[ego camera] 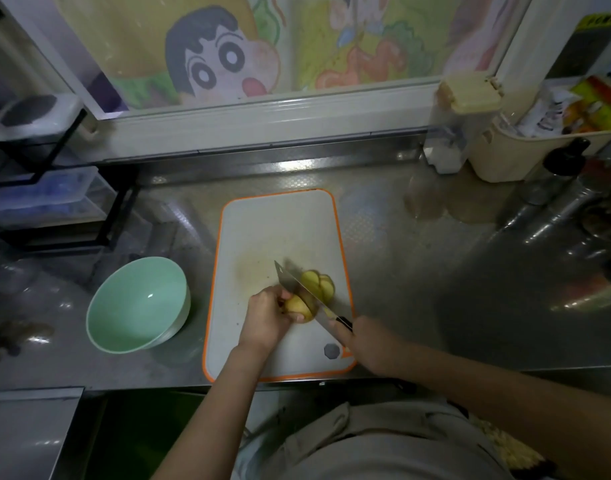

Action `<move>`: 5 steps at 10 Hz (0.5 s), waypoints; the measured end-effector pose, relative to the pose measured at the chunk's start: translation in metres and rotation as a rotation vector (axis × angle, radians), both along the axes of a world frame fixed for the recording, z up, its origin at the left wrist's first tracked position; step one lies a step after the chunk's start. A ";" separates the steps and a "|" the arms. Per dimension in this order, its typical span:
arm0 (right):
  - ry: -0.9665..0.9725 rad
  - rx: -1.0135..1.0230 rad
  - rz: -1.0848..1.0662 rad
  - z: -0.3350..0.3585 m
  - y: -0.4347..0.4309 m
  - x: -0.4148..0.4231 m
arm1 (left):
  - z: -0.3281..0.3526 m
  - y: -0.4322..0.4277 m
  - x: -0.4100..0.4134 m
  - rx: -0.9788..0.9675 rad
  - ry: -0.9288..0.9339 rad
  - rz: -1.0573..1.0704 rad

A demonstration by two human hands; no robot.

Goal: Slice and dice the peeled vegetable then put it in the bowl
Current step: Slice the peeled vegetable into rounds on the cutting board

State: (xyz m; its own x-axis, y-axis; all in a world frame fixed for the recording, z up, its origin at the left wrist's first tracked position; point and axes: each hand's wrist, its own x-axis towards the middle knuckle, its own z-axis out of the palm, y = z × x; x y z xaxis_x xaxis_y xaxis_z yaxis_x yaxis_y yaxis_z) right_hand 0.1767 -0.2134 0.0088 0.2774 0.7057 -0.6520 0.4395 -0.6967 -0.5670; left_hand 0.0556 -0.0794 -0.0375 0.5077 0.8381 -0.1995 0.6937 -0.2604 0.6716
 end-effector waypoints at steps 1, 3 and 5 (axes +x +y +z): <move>-0.038 -0.025 0.071 -0.002 0.001 0.002 | 0.000 0.000 0.000 -0.001 0.007 0.006; -0.043 0.052 0.092 -0.013 -0.003 0.004 | 0.001 -0.002 -0.002 0.005 -0.008 0.002; -0.009 0.046 0.081 -0.014 0.000 0.003 | 0.002 -0.002 -0.002 0.005 -0.013 0.010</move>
